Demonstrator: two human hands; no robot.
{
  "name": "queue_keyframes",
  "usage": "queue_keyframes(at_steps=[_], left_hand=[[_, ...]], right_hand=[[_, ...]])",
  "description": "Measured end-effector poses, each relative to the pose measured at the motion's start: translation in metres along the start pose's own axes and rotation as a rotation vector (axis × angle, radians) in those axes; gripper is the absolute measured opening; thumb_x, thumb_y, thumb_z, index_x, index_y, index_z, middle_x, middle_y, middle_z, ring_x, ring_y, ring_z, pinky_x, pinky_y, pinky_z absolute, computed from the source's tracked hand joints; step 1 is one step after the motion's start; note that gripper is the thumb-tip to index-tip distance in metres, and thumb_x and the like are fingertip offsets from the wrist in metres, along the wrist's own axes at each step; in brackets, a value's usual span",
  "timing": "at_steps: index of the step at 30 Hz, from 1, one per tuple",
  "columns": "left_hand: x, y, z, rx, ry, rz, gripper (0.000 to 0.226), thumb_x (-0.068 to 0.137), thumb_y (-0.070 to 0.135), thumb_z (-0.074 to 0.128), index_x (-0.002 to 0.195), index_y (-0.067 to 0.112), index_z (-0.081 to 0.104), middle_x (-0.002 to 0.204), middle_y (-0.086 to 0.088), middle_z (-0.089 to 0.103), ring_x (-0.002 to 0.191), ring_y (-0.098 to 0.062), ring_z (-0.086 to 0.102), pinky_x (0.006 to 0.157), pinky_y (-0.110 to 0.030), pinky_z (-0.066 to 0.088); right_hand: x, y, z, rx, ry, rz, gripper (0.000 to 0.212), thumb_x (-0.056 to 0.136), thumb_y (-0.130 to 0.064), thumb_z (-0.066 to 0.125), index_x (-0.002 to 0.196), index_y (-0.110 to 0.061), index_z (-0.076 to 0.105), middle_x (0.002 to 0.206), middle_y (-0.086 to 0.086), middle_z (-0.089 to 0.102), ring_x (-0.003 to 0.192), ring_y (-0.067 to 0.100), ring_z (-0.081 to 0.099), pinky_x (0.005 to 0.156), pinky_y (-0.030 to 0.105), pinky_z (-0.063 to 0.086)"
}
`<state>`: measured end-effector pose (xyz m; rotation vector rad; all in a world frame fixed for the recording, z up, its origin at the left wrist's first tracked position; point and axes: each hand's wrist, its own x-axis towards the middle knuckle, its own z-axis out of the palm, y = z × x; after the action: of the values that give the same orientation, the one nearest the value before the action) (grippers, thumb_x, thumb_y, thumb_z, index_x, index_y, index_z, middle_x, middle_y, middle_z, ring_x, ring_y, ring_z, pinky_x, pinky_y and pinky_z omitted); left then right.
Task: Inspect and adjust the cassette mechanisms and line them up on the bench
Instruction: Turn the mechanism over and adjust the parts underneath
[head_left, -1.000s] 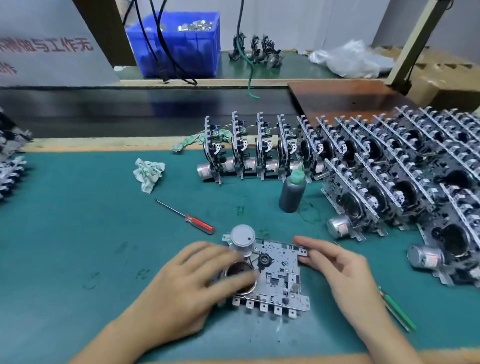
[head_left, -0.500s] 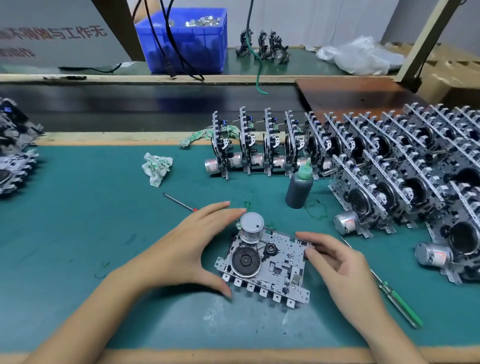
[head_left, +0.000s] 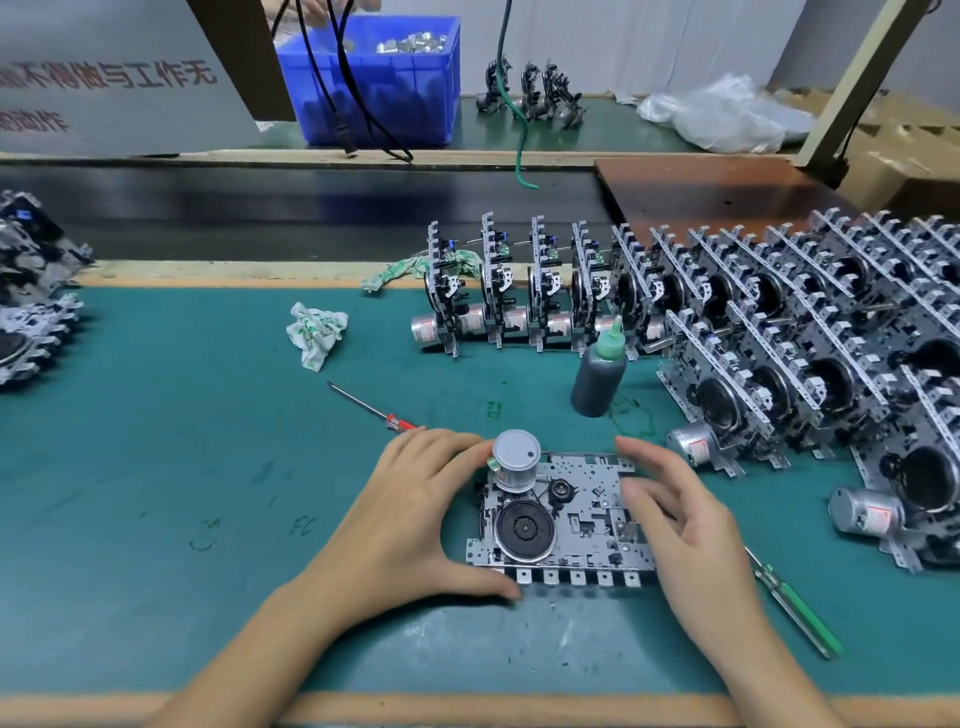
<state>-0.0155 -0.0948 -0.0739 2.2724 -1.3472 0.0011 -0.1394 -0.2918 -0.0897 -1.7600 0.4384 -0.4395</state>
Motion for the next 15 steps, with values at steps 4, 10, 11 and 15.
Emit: queue_keyframes(at_steps=[4, 10, 11, 15], left_hand=[[0.0005, 0.0042, 0.0024, -0.008, 0.003, -0.002, 0.099, 0.057, 0.072, 0.067, 0.134, 0.013, 0.047, 0.13, 0.005, 0.05, 0.119, -0.009, 0.042, 0.106, -0.026, 0.025], [0.0018, 0.0081, 0.007, -0.026, 0.036, -0.01, 0.097, 0.054, 0.07, 0.067, 0.132, 0.015, 0.046, 0.126, 0.009, 0.051, 0.115, -0.008, 0.045, 0.103, -0.022, 0.026], [0.0007, 0.0073, 0.0067, -0.053, 0.031, -0.008, 0.1, 0.054, 0.075, 0.067, 0.134, 0.02, 0.042, 0.127, 0.014, 0.047, 0.117, -0.004, 0.042, 0.104, -0.019, 0.024], [0.0014, 0.0045, 0.0064, -0.076, 0.04, -0.01, 0.101, 0.051, 0.08, 0.068, 0.13, 0.021, 0.046, 0.123, 0.016, 0.047, 0.115, -0.002, 0.042, 0.107, -0.018, 0.022]], right_hand=[[-0.0008, -0.0013, 0.0003, -0.004, 0.003, -0.013, 0.029, 0.091, -0.015, 0.055, 0.112, -0.034, 0.059, 0.103, -0.03, 0.063, 0.097, -0.008, 0.06, 0.075, 0.002, 0.04], [-0.0005, -0.0028, 0.0009, -0.036, 0.013, 0.001, 0.028, 0.093, -0.015, 0.052, 0.11, -0.036, 0.059, 0.101, -0.024, 0.065, 0.096, -0.004, 0.061, 0.076, 0.003, 0.04], [-0.0009, -0.0036, 0.0006, -0.052, 0.01, -0.005, 0.028, 0.094, -0.014, 0.051, 0.111, -0.036, 0.059, 0.101, -0.025, 0.065, 0.093, -0.003, 0.061, 0.075, 0.004, 0.041], [-0.0007, -0.0018, -0.0009, -0.121, 0.024, -0.03, 0.029, 0.096, -0.015, 0.047, 0.112, -0.036, 0.059, 0.101, -0.025, 0.064, 0.085, 0.009, 0.061, 0.075, 0.025, 0.047]])
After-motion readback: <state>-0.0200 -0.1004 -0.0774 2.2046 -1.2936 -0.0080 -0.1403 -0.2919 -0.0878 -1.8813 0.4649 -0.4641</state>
